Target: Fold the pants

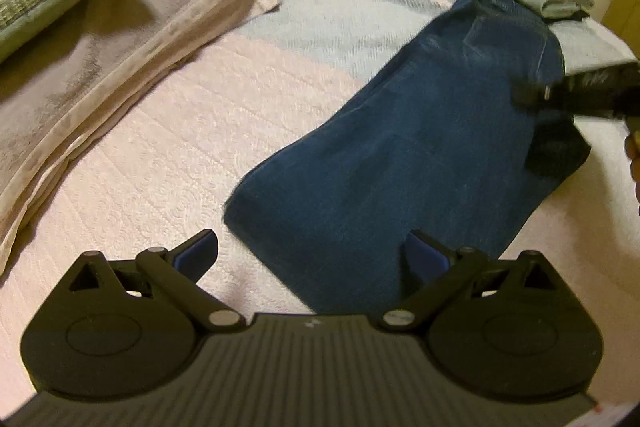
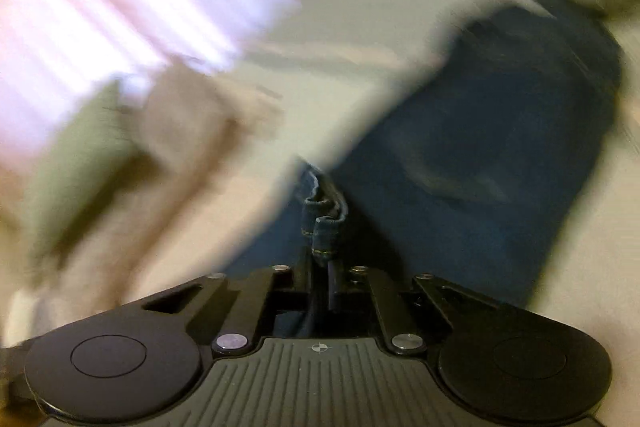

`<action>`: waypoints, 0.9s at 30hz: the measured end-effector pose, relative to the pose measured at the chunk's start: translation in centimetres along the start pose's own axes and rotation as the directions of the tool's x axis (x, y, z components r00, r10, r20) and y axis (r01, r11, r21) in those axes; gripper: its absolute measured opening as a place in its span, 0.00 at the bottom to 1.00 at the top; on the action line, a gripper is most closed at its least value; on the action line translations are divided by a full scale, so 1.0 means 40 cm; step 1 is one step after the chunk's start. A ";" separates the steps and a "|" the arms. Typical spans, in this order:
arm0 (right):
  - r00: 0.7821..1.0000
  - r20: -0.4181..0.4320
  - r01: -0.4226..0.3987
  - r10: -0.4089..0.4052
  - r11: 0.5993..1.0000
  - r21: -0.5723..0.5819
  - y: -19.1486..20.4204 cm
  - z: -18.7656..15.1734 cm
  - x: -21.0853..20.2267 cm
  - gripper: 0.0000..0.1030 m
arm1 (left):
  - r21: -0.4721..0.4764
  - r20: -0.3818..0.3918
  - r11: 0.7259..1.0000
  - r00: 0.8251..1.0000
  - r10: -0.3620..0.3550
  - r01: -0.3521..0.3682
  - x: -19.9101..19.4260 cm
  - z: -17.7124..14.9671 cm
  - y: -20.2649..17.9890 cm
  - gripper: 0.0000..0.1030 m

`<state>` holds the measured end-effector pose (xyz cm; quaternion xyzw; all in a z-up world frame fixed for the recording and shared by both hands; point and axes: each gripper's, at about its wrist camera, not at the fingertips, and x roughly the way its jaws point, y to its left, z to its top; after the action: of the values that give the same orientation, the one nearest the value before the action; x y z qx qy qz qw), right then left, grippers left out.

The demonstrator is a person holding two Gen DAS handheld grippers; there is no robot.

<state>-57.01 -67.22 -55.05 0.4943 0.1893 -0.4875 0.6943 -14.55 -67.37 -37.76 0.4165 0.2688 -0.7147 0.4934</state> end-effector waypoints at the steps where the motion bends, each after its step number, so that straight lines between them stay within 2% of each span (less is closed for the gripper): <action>1: 1.000 -0.005 0.024 -0.024 1.000 -0.010 -0.005 -0.008 -0.002 0.11 | 0.015 -0.003 1.000 1.000 0.004 -0.004 0.003 0.003 0.002 0.94; 5: 0.999 0.006 0.036 -0.035 0.995 -0.093 0.015 -0.054 -0.056 0.26 | 0.021 -0.020 1.000 1.000 0.005 -0.005 0.012 0.006 0.026 0.93; 11: 1.000 -0.017 0.020 -0.023 0.986 -0.167 0.048 -0.145 -0.117 0.33 | -0.159 -0.027 0.987 1.000 -0.008 0.003 0.057 0.021 0.126 0.89; 13: 1.000 -0.017 0.007 -0.010 0.982 -0.190 0.065 -0.173 -0.118 0.35 | -0.183 -0.033 0.983 0.999 0.012 -0.018 0.095 0.024 0.150 0.91; 18: 0.998 -0.058 -0.001 -0.013 0.971 -0.239 0.077 -0.230 -0.074 0.36 | -0.133 -0.109 0.989 0.993 0.052 -0.066 0.225 0.005 0.156 0.93; 21: 0.997 -0.083 -0.014 -0.007 0.968 -0.249 0.100 -0.244 -0.076 0.36 | -0.119 -0.112 0.991 0.993 0.048 -0.062 0.221 0.005 0.160 0.93; 25: 0.995 -0.097 -0.072 0.037 0.915 -0.398 0.195 -0.269 -0.106 0.37 | -0.073 -0.096 0.996 0.995 0.037 -0.044 0.141 0.009 0.182 0.89; 27: 0.992 -0.109 -0.112 0.065 0.854 -0.509 0.262 -0.301 -0.113 0.43 | -0.012 -0.075 0.999 0.996 0.041 -0.042 0.085 0.002 0.189 0.89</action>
<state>-47.37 -54.12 -51.71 0.3204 0.3197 -0.3646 0.8138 -8.12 -71.84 -40.43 0.4449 0.2835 -0.6864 0.5005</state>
